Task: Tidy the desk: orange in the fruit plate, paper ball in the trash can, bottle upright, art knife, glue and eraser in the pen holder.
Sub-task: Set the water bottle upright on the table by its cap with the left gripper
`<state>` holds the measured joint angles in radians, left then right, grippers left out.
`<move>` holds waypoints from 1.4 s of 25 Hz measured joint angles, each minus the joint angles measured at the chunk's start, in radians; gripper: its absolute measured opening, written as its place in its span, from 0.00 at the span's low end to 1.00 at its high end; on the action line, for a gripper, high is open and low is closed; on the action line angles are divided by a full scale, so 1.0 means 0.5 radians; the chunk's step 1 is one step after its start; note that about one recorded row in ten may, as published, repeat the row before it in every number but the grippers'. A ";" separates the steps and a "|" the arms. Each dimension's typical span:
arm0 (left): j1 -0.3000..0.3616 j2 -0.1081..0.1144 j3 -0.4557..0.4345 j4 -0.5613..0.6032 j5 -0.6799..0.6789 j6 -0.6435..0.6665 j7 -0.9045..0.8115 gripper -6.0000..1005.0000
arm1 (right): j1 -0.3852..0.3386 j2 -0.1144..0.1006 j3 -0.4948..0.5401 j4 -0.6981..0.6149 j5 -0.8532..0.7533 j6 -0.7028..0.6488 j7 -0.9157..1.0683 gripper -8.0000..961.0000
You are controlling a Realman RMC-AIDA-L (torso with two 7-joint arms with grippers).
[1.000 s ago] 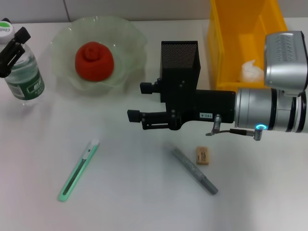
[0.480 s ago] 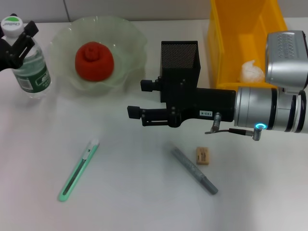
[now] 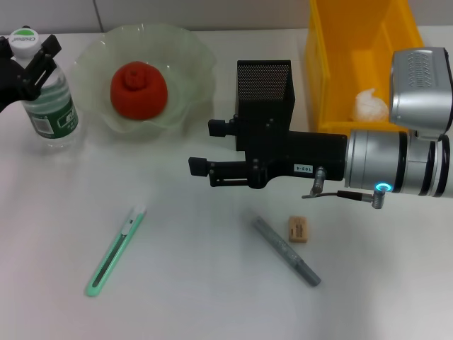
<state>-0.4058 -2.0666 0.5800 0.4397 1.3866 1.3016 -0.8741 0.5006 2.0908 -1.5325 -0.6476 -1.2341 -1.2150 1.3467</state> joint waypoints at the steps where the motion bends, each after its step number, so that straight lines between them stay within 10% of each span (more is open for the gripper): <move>1: 0.000 0.000 0.000 0.000 0.000 0.000 0.000 0.44 | 0.000 0.000 0.000 0.000 0.000 0.000 0.000 0.88; 35: 0.069 0.004 -0.015 0.019 -0.168 0.068 -0.002 0.72 | 0.000 0.000 0.000 0.022 -0.002 -0.015 0.002 0.88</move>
<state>-0.3711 -2.0648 0.5723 0.4490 1.3025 1.3355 -0.8753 0.5004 2.0908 -1.5324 -0.6364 -1.2350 -1.2226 1.3479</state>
